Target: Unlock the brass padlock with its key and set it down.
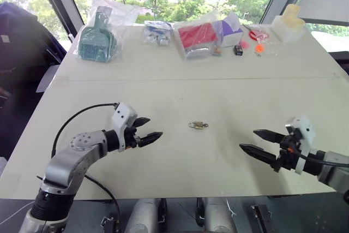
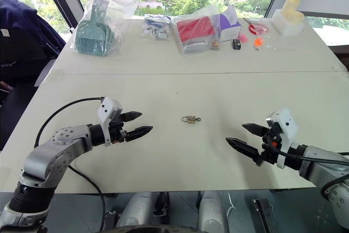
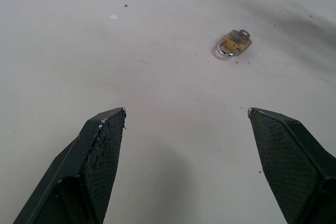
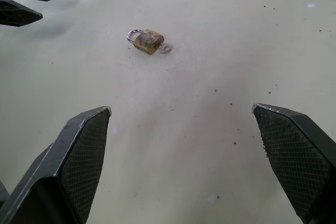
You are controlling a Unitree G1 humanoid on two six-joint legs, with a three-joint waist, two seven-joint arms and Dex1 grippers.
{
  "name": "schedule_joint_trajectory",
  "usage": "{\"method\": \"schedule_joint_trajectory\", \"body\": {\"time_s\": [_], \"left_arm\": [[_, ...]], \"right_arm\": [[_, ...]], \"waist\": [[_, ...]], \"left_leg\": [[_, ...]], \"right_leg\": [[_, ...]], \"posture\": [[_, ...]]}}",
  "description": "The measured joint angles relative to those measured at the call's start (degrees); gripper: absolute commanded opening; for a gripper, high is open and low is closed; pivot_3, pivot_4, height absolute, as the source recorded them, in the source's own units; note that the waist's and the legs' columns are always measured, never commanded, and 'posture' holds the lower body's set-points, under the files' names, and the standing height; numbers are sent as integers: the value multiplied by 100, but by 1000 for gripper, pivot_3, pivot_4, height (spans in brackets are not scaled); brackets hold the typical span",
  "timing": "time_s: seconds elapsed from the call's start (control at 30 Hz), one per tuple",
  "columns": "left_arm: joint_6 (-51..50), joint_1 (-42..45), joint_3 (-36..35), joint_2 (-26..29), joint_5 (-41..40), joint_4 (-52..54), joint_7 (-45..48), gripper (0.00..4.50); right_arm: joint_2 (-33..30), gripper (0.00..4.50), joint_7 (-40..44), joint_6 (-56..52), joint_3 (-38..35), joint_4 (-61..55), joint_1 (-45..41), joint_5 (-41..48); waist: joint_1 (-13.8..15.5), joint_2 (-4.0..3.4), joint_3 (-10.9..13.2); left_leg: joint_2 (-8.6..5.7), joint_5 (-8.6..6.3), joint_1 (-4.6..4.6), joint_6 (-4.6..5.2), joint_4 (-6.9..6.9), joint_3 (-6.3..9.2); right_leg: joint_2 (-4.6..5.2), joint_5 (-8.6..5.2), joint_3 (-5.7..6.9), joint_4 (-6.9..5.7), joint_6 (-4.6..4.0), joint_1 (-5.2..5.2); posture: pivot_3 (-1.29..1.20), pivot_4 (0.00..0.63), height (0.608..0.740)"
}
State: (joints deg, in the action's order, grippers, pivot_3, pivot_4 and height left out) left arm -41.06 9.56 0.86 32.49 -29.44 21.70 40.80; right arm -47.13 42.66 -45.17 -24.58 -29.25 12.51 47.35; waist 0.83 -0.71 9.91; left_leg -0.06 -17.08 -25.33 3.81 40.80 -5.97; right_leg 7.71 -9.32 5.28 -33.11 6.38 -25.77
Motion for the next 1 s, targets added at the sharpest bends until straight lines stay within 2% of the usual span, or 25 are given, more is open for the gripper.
{"method": "schedule_joint_trajectory", "body": {"time_s": [0.57,0.67,0.77,0.83,0.9,1.0], "left_arm": [[69,187,13,43,79,-112,32,3874],[172,689,126,256,261,-383,233,3874],[537,1503,597,618,541,-947,1009,3874],[956,2074,990,625,862,-1530,1440,3874],[1464,2706,1378,468,1223,-2346,1895,3874],[2352,3673,1904,-50,1792,-3632,2399,3874]], "right_arm": [[108,4469,-167,46,182,-99,-33,-112],[107,4469,-192,3,321,-85,-301,-112],[99,4469,-222,-78,525,-80,-632,-112],[95,4469,-254,-147,546,-88,-639,-108],[85,4469,-288,-216,494,-134,-506,-113],[85,4469,-343,-228,402,-353,-268,-134]], "waist": [[6,0,0],[1,1,0],[22,-1,-1],[87,0,0],[169,1,1],[244,4,2]], "left_leg": [[0,0,0,-1,0,0],[0,2,0,-4,1,-1],[-3,2,-1,-4,-1,-1],[-4,3,-5,-3,-2,-4],[-7,11,-9,14,0,-7],[-8,11,-12,18,11,-6]], "right_leg": [[0,0,0,0,0,0],[-2,1,1,-1,-2,-2],[-2,0,2,0,-1,-5],[-2,0,2,2,-1,-5],[-1,1,2,1,-1,-5],[0,2,2,6,-2,1]], "posture": [[0,150,735],[0,150,735],[0,150,735],[0,150,735],[0,150,735],[0,150,735]]}}
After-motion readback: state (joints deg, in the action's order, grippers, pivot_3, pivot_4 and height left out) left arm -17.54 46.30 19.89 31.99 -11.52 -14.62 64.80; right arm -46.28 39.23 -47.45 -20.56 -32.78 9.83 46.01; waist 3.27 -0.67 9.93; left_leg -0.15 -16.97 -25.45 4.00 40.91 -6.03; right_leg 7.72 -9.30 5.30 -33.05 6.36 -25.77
